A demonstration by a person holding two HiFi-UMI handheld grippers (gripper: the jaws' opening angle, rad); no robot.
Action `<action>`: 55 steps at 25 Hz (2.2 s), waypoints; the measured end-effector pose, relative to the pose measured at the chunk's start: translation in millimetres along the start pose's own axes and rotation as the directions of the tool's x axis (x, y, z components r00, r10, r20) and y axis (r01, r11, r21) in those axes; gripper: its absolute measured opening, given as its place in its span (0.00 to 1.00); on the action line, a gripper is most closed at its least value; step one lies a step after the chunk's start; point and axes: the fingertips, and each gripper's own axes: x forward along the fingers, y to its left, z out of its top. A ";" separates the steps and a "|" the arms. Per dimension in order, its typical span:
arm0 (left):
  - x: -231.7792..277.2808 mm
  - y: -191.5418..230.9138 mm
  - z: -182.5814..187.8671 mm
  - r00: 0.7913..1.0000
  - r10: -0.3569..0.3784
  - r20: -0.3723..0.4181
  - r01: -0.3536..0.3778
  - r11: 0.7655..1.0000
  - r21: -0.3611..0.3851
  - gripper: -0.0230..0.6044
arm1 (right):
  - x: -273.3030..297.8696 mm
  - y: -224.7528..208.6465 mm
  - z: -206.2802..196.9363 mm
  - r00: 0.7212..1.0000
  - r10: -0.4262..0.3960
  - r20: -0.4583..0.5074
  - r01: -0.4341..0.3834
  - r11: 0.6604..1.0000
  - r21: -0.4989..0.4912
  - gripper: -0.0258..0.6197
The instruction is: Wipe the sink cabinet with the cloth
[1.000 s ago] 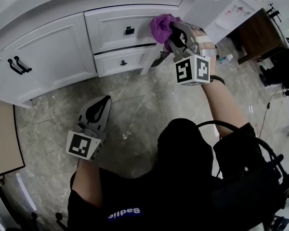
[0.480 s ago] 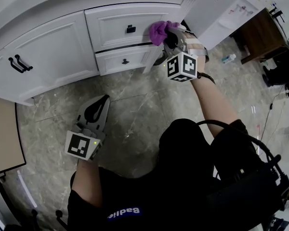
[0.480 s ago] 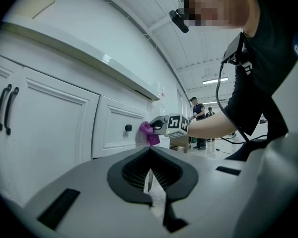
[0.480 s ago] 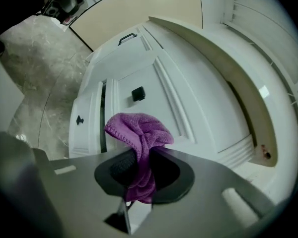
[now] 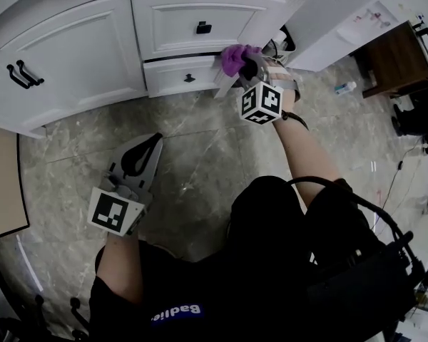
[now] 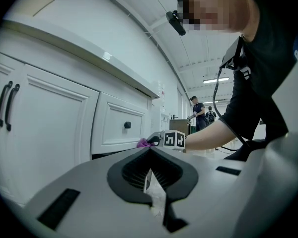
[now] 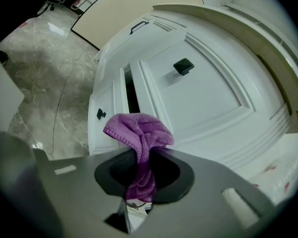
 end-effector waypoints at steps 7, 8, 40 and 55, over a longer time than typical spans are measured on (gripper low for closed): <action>-3.3 -7.8 4.9 1.000 -0.002 -0.001 0.002 1.000 0.008 0.04 | -3.6 1.1 0.7 1.000 0.004 0.014 -0.005 1.000 0.020 0.13; -4.0 -9.2 6.4 1.000 0.000 -0.005 0.001 1.000 0.018 0.04 | -6.9 0.4 2.0 1.000 0.004 0.019 -0.005 1.000 0.024 0.13; -80.6 -147.6 454.2 0.985 -0.064 -0.162 0.034 0.983 -0.180 0.04 | -428.3 -222.3 207.0 0.911 0.315 0.267 -0.394 0.858 0.331 0.13; -107.2 -220.9 580.8 0.997 -0.079 -0.015 0.076 0.985 -0.156 0.04 | -571.1 -301.9 238.0 0.891 0.268 0.367 -0.391 0.863 0.319 0.13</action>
